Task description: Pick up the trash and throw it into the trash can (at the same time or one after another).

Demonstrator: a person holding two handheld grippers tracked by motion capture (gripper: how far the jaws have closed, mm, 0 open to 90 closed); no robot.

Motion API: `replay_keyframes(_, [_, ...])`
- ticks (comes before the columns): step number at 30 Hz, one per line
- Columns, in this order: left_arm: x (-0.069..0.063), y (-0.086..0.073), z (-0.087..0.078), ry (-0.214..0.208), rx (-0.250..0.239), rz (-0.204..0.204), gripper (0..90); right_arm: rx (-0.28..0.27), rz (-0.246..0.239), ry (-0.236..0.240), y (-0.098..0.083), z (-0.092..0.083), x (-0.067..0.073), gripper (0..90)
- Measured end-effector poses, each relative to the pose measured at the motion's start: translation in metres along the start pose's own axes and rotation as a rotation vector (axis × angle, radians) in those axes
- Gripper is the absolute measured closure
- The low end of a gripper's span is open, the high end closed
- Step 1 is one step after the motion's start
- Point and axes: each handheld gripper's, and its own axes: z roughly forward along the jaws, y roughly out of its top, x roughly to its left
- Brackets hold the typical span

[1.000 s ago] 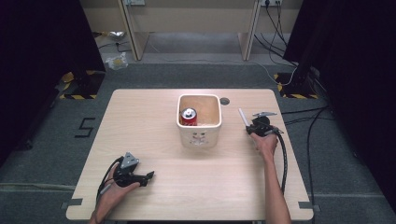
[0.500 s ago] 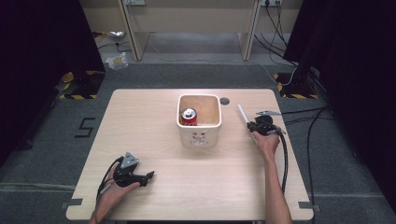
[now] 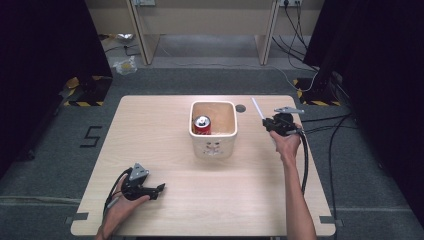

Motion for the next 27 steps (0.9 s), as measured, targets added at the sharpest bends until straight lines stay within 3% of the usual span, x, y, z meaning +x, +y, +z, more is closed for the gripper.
replay_keyframes(9, [0.0, 0.0, 0.0, -0.001, 0.001, 0.0, 14.1, -0.065, -0.013, 0.027, 0.024, -0.014, 0.01, 79.3])
replay_keyframes(16, [0.0, 0.0, 0.0, 0.0, 0.001, 0.001, 14.1, -0.089, -0.036, 0.03, 0.045, -0.02, 0.019, 79.3])
replay_keyframes(27, [0.0, 0.0, 0.0, 0.0, 0.001, 0.001, 14.1, -0.125, -0.065, 0.077, 0.065, -0.025, 0.042, 79.3])
